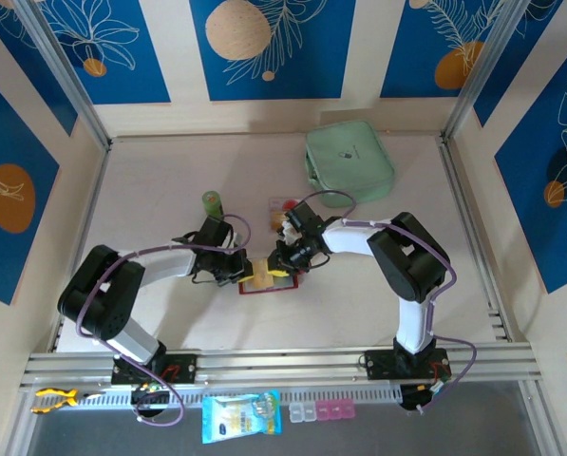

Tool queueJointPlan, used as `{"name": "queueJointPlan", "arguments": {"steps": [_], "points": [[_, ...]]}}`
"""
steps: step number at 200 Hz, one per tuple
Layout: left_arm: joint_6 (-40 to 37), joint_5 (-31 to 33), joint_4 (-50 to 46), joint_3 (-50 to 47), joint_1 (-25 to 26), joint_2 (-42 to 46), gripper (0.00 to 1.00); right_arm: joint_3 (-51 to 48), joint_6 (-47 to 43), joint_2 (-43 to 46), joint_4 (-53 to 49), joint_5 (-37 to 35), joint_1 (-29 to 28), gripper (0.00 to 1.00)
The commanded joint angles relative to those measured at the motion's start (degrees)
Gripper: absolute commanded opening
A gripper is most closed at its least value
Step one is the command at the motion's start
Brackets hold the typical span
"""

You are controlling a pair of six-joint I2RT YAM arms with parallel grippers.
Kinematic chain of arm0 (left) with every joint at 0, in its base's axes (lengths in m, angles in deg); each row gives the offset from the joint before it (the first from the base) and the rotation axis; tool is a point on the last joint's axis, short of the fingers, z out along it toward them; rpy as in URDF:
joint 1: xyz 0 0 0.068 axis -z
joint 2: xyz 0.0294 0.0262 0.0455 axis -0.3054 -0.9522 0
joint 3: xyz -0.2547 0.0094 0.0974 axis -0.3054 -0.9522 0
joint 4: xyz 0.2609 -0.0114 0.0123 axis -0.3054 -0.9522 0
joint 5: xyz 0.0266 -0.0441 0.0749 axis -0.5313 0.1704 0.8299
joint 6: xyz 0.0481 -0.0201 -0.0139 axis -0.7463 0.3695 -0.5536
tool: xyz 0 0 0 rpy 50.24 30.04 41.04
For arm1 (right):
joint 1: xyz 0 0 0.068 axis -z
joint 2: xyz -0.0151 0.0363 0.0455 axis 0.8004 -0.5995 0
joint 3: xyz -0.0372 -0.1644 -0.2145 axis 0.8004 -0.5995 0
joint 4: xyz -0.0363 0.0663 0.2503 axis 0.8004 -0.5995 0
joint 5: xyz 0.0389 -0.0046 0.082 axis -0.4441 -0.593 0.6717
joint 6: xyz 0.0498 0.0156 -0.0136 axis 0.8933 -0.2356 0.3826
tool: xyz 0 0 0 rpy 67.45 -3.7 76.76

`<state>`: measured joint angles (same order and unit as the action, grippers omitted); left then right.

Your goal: Take the credit cards out of the card holder

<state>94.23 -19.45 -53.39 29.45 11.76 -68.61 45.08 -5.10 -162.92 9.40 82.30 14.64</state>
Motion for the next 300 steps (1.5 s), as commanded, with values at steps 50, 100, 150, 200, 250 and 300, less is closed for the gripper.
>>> {"name": "queueJointPlan", "arguments": {"steps": [50, 100, 150, 200, 250, 300], "points": [[-1.35, 1.61, -2.8, 0.73, 0.34, -1.06, 0.0, -0.86, -1.46, 3.42, -2.78, -1.25, 0.46, 0.11], [-1.35, 1.61, -2.9, 0.77, 0.28, -0.79, 0.0, 0.14, -4.72, 5.31, -8.63, -5.74, 0.54, 0.1], [-1.34, 1.42, -2.74, 0.73, 0.31, -0.39, 0.0, 1.58, -6.99, 7.54, -12.55, -8.08, 0.61, 0.09], [-0.87, 0.94, -2.1, 0.38, 0.32, 0.15, 0.0, 3.04, -8.85, 9.75, -15.52, -9.13, 0.51, 0.07], [-0.38, 0.39, -0.83, 0.39, 0.3, 0.83, 0.0, 5.96, -13.91, 11.54, -22.08, -13.02, 1.06, 0.05], [0.08, 0.29, 0.23, 0.07, 0.28, 2.27, 0.02, 9.64, -29.12, 12.79, -29.81, -15.44, 2.74, 0.02]]}}
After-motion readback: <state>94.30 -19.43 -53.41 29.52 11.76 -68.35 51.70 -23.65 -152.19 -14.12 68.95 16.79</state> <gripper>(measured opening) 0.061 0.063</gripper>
